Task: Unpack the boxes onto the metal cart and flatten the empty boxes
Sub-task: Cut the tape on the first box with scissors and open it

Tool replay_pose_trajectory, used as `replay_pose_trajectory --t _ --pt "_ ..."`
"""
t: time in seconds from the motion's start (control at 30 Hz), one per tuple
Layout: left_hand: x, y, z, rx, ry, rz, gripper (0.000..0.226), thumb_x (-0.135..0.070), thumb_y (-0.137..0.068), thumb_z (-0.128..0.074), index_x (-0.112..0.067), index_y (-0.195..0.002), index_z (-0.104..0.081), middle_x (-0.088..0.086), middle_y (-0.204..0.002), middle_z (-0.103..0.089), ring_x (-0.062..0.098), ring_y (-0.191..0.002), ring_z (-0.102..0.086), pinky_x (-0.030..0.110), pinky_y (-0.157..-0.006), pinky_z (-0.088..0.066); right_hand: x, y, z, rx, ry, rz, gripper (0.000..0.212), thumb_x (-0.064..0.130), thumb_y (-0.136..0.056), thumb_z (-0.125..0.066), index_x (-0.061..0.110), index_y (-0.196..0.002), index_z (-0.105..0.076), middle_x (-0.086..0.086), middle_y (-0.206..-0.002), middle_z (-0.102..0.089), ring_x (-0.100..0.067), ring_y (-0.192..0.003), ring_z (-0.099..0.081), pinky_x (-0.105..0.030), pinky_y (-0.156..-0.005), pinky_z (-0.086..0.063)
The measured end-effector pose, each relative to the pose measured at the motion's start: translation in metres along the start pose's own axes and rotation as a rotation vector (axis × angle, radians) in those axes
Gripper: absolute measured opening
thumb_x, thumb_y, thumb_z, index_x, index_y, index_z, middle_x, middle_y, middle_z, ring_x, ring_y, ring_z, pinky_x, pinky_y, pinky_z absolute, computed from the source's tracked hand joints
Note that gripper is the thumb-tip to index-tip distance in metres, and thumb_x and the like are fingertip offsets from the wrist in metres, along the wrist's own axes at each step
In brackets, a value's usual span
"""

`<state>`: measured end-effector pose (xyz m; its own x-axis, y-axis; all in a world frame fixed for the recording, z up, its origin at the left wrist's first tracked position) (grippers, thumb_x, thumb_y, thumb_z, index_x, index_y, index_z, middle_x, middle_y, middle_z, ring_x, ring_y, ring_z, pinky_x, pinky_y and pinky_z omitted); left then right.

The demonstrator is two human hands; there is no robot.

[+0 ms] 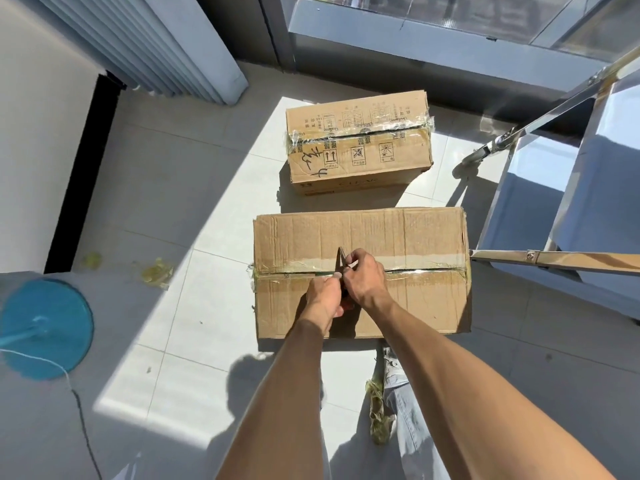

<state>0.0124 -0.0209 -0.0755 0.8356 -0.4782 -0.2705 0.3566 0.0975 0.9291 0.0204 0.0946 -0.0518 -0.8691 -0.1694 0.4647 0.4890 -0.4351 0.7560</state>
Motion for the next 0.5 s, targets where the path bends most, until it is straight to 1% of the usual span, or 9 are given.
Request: replay_pose_trajectory --t 0.07,0.13,0.17,0.2,0.23,0.3,0.37,0.43,0.5 --pt "-0.002 0.001 0.018 -0.131 -0.005 -0.032 0.025 -0.024 -0.092 -0.053 -0.012 -0.074 -0.067 0.008 -0.068 -0.058 0.022 -0.058 -0.053 0.021 -0.047 -0.038 0.013 0.004 -0.016 0.045 0.074 0.043 0.013 0.012 -0.089 -0.054 0.019 -0.100 -0.056 -0.010 -0.095 -0.066 -0.029 -0.083 -0.057 -0.027 -0.067 -0.040" --pt "-0.003 0.003 0.042 -0.239 0.029 -0.056 0.026 -0.014 -0.086 -0.051 -0.012 -0.064 -0.065 0.007 -0.064 -0.058 0.022 -0.062 -0.052 0.026 -0.056 -0.037 0.025 0.008 -0.034 0.111 0.138 0.059 0.022 0.011 -0.089 -0.050 0.012 -0.110 -0.058 -0.016 -0.106 -0.064 -0.035 -0.097 -0.059 -0.032 -0.075 -0.046" --pt "-0.002 0.004 0.055 -0.286 0.043 -0.060 0.027 -0.010 -0.084 -0.051 -0.014 -0.059 -0.061 0.004 -0.060 -0.057 0.022 -0.060 -0.051 0.025 -0.055 -0.036 0.030 0.009 -0.041 0.143 0.146 0.043 0.027 0.010 -0.088 -0.049 0.009 -0.114 -0.058 -0.018 -0.111 -0.063 -0.037 -0.101 -0.058 -0.034 -0.079 -0.047" --pt "-0.004 0.007 0.068 -0.339 0.039 -0.061 0.029 -0.008 -0.083 -0.050 -0.016 -0.055 -0.058 0.001 -0.057 -0.055 0.020 -0.058 -0.049 0.024 -0.051 -0.033 0.032 0.010 -0.047 0.172 0.147 0.028 0.029 0.009 -0.088 -0.049 0.007 -0.116 -0.057 -0.019 -0.114 -0.062 -0.037 -0.103 -0.058 -0.034 -0.081 -0.047" --pt "-0.004 0.008 0.083 -0.395 0.032 -0.054 0.031 -0.008 -0.082 -0.050 -0.017 -0.053 -0.055 -0.001 -0.056 -0.052 0.017 -0.055 -0.047 0.023 -0.048 -0.031 0.035 0.012 -0.054 0.201 0.162 0.028 0.031 0.009 -0.088 -0.049 0.006 -0.118 -0.056 -0.019 -0.115 -0.062 -0.036 -0.102 -0.058 -0.033 -0.081 -0.047" --pt "0.000 0.008 0.112 -0.488 0.069 -0.024 0.032 -0.007 -0.082 -0.050 -0.017 -0.051 -0.052 -0.004 -0.054 -0.049 0.015 -0.053 -0.044 0.022 -0.048 -0.030 0.045 0.020 -0.066 0.258 0.256 0.085 0.034 0.011 -0.087 -0.053 0.007 -0.120 -0.049 -0.017 -0.110 -0.060 -0.032 -0.095 -0.058 -0.033 -0.074 -0.046" --pt "0.007 0.002 0.129 -0.504 0.106 -0.011 0.030 -0.004 -0.082 -0.049 -0.015 -0.054 -0.054 -0.002 -0.057 -0.051 0.022 -0.060 -0.049 0.025 -0.057 -0.035 0.060 0.029 -0.075 0.204 0.511 0.286 0.038 0.012 -0.085 -0.058 0.008 -0.120 -0.042 -0.016 -0.105 -0.059 -0.032 -0.093 -0.058 -0.036 -0.072 -0.046" --pt "0.013 -0.006 0.135 -0.470 0.143 -0.011 0.023 -0.002 -0.082 -0.048 -0.010 -0.065 -0.061 0.003 -0.067 -0.059 0.027 -0.072 -0.053 0.027 -0.066 -0.036 0.075 0.037 -0.085 0.079 0.761 0.502 0.042 0.010 -0.086 -0.058 0.010 -0.124 -0.041 -0.015 -0.114 -0.054 -0.031 -0.104 -0.053 -0.040 -0.085 -0.046" --pt "0.013 -0.011 0.138 -0.442 0.255 -0.033 0.019 0.000 -0.081 -0.049 -0.007 -0.075 -0.066 0.008 -0.079 -0.065 0.030 -0.080 -0.058 0.029 -0.070 -0.042 0.082 0.041 -0.100 0.054 0.911 0.637 0.044 0.010 -0.088 -0.053 0.013 -0.131 -0.041 -0.014 -0.124 -0.050 -0.031 -0.114 -0.046 -0.043 -0.097 -0.040"
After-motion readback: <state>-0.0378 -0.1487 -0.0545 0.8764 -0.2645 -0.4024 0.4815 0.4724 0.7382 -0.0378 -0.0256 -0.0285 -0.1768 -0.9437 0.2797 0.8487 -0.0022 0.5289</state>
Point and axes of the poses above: each hand's wrist, its own y-axis away from the middle knuckle, its own z-axis out of the back of the hand, x = y × z, the point moved 6 cm from there along -y, towards the middle knuckle
